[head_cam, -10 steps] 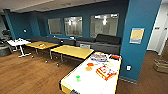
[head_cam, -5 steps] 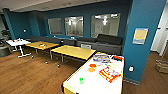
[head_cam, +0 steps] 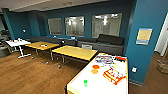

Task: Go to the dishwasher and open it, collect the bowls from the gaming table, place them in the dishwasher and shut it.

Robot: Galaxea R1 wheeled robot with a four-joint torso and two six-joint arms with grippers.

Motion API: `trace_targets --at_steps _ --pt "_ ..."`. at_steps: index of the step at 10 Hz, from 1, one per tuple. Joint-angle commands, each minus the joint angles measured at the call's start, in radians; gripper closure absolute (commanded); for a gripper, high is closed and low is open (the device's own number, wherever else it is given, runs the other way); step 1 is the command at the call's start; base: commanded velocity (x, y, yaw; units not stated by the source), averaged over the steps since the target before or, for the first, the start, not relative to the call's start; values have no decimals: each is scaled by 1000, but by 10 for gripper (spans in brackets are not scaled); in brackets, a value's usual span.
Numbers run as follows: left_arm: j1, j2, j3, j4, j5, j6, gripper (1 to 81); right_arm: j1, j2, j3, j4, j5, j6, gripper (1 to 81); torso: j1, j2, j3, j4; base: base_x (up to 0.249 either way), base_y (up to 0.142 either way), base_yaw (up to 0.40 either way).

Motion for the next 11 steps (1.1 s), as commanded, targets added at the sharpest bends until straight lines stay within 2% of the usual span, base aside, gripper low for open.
trace_targets --at_steps 1,11 --pt "-51 2 -1 -1 52 0 10 53 -1 1 -3 -52 -3 10 0 0 0 0 81 130 0" --pt "-51 2 1 -1 52 0 10 53 -2 1 -3 -52 -3 10 0 0 0 0 80 130 0"
